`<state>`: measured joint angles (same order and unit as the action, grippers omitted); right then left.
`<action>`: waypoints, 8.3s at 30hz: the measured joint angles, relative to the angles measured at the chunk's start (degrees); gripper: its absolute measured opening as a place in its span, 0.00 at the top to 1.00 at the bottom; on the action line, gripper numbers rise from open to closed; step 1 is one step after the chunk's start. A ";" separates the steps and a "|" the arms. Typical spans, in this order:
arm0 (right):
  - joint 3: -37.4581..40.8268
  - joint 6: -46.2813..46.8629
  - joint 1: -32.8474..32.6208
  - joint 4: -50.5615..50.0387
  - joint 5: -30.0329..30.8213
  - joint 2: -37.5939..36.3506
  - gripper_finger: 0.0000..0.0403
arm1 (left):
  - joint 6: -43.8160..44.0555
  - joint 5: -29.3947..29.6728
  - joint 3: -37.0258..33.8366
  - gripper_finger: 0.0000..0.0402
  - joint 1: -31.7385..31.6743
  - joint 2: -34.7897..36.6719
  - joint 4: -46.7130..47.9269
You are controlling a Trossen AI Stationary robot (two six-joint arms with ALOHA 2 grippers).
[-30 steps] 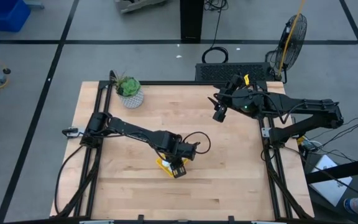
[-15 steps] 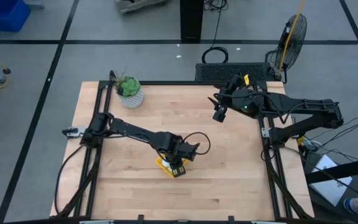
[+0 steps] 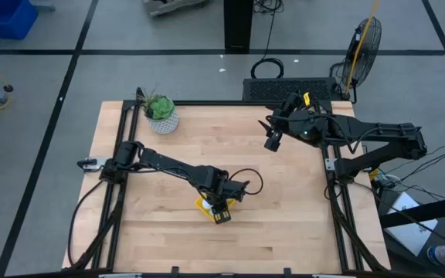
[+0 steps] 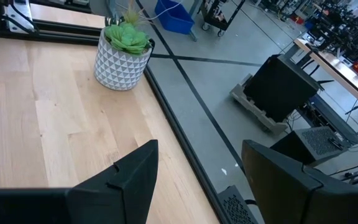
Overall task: Pick and place pill bottles into a basket
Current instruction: Adjust the white medicine bottle in the yellow bin
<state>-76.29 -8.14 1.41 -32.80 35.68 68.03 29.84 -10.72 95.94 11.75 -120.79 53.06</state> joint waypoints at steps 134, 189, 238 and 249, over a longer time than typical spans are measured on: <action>0.00 -0.46 -0.02 2.62 0.00 0.00 0.44 | 1.79 2.30 -8.73 0.33 2.27 0.26 -6.99; 15.08 11.72 0.26 7.36 -17.75 -2.17 0.44 | -3.05 -4.22 -9.27 0.70 1.75 0.22 -11.52; 15.06 11.80 0.28 7.67 -17.55 -6.40 0.44 | -5.23 -0.45 -9.20 0.79 1.46 1.29 -11.14; 15.06 11.78 0.28 7.72 -17.55 -6.19 0.44 | -3.66 1.03 -9.20 0.79 1.40 1.36 -7.64</action>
<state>-61.23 3.64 1.69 -25.08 18.13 61.84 26.17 -9.69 86.74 13.15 -119.44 45.42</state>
